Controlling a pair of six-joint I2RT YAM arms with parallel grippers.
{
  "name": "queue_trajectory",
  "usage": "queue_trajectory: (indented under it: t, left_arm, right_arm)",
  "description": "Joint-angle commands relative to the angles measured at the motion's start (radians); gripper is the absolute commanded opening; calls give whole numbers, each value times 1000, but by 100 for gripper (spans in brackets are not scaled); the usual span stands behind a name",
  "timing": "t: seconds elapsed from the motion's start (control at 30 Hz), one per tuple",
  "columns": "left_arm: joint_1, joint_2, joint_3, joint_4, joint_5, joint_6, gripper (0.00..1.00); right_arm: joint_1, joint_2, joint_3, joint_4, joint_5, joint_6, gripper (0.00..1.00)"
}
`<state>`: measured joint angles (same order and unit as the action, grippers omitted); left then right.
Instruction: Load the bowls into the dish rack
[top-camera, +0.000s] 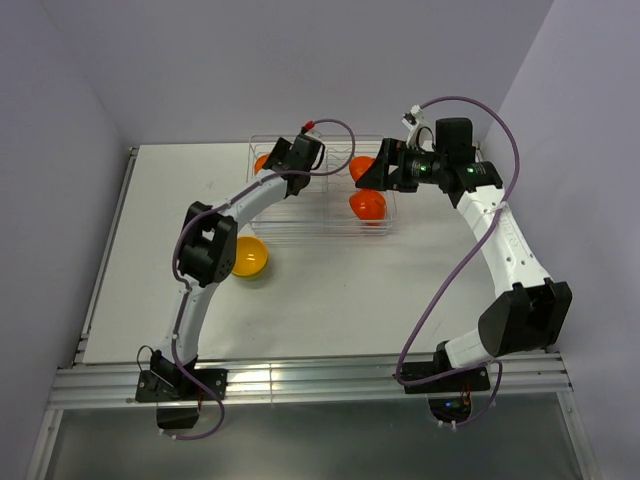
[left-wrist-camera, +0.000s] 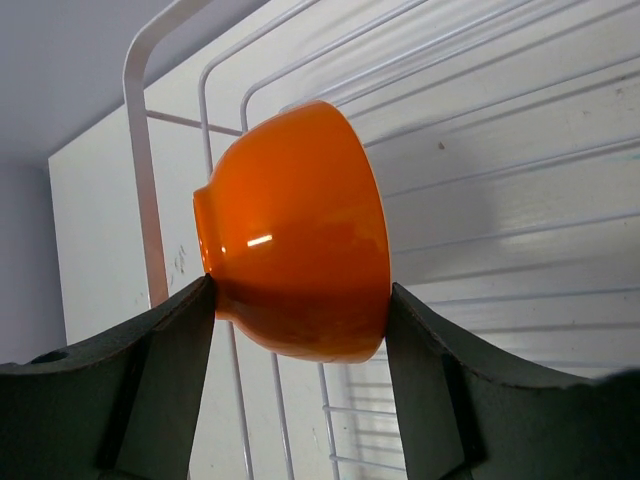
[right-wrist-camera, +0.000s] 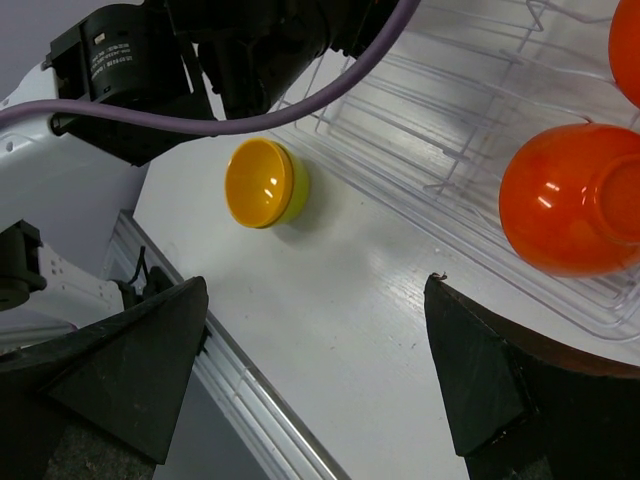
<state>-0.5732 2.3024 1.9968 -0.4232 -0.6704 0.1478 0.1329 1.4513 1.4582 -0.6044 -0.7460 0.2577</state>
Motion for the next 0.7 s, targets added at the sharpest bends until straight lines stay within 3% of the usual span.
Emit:
queue_trajectory:
  t: [0.0, 0.3, 0.37, 0.43, 0.5, 0.53, 0.67]
  left_arm:
    - [-13, 2, 54, 81, -63, 53, 0]
    - [-19, 43, 54, 112, -104, 96, 6]
    - [-20, 42, 40, 119, -101, 99, 17]
    - [-20, 40, 37, 116, -84, 92, 37]
    - [-19, 35, 34, 107, -68, 84, 45]
    - [-20, 34, 36, 106, -60, 78, 55]
    - [-19, 40, 45, 93, -34, 70, 79]
  right_arm:
    - [-7, -14, -7, 40, -12, 3, 96]
    - [-7, -17, -9, 37, -10, -1, 96]
    - [-7, -17, -12, 35, -10, -5, 96]
    - [-7, -16, -12, 34, -10, -6, 96]
    - [-7, -17, -15, 34, -10, -5, 96]
    - [-7, -19, -16, 35, -12, -5, 96]
    - [-7, -19, -18, 34, -9, -8, 96]
